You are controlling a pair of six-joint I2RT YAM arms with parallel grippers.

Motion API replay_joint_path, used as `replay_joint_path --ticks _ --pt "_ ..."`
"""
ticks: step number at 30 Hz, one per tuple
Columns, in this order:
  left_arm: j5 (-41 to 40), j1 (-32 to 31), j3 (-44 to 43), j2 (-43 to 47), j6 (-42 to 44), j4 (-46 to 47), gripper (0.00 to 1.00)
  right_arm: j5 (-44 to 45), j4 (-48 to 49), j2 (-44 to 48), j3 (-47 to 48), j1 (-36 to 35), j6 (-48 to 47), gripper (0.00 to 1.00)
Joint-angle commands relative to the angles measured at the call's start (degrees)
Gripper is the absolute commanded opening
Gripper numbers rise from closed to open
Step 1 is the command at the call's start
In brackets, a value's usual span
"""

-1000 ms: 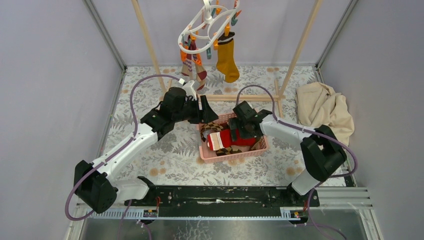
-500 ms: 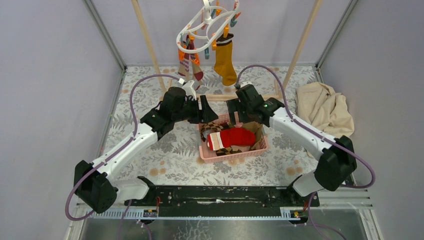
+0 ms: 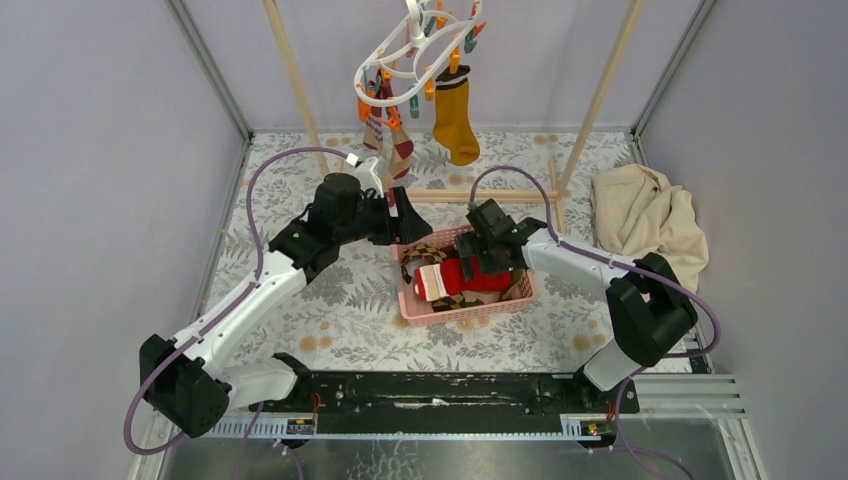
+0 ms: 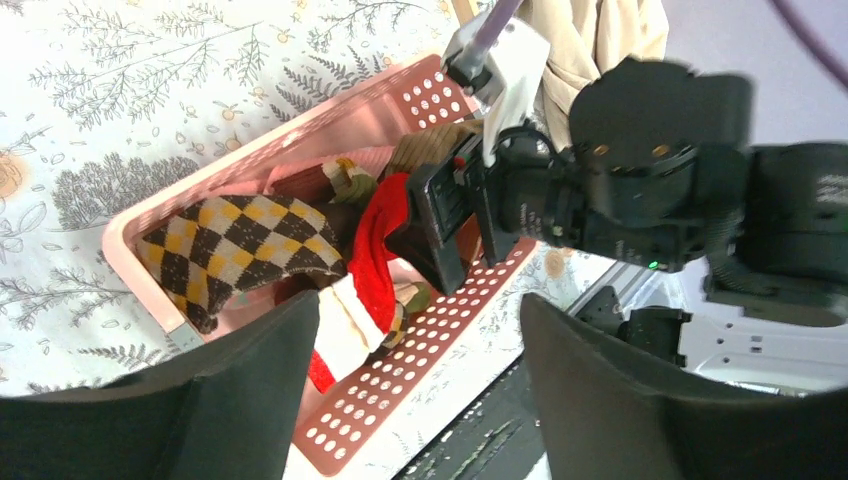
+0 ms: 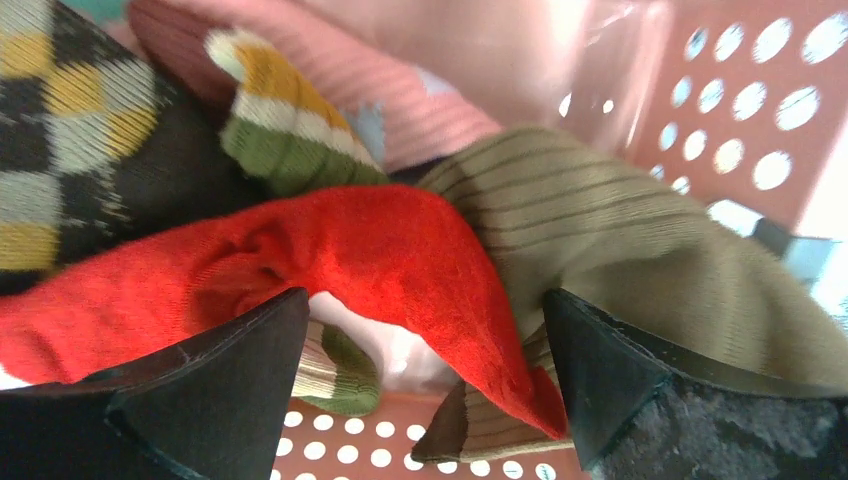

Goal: Remove the socks clipped to the hanger
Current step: Place the sock in the bin, then remove the sock from the hanger.

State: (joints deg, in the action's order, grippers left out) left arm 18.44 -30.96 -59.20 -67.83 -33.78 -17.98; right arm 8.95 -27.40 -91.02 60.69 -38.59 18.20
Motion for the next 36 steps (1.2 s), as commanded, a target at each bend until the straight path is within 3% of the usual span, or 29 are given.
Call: replay_joint_path --ticks 1,9,18,26,31,36 --pt "-0.34 0.87 -0.68 1.1 1.54 -1.95 0.97 -2.85 6.43 -1.09 -4.41 -0.42 2.76 0.95" --pt "-2.15 2.67 -1.37 2.17 2.42 -4.15 0.99 -1.89 8.43 -2.87 -6.38 -0.37 2.57 0.94" --pt "-4.26 5.79 -2.13 2.88 3.04 -5.18 0.99 0.1 -2.57 8.07 2.63 -0.36 -0.47 0.94" --pt "-7.99 7.94 -1.68 1.76 4.21 -3.34 0.99 -4.04 -0.33 16.69 3.7 -0.37 -1.4 0.95" --pt "-14.73 8.11 0.76 0.21 4.51 1.35 0.99 -5.34 2.05 20.03 1.87 -0.4 -1.36 0.95" --pt "-21.84 8.11 8.61 -0.71 3.75 15.4 0.99 -5.49 2.51 21.83 1.04 -0.35 -1.49 0.96"
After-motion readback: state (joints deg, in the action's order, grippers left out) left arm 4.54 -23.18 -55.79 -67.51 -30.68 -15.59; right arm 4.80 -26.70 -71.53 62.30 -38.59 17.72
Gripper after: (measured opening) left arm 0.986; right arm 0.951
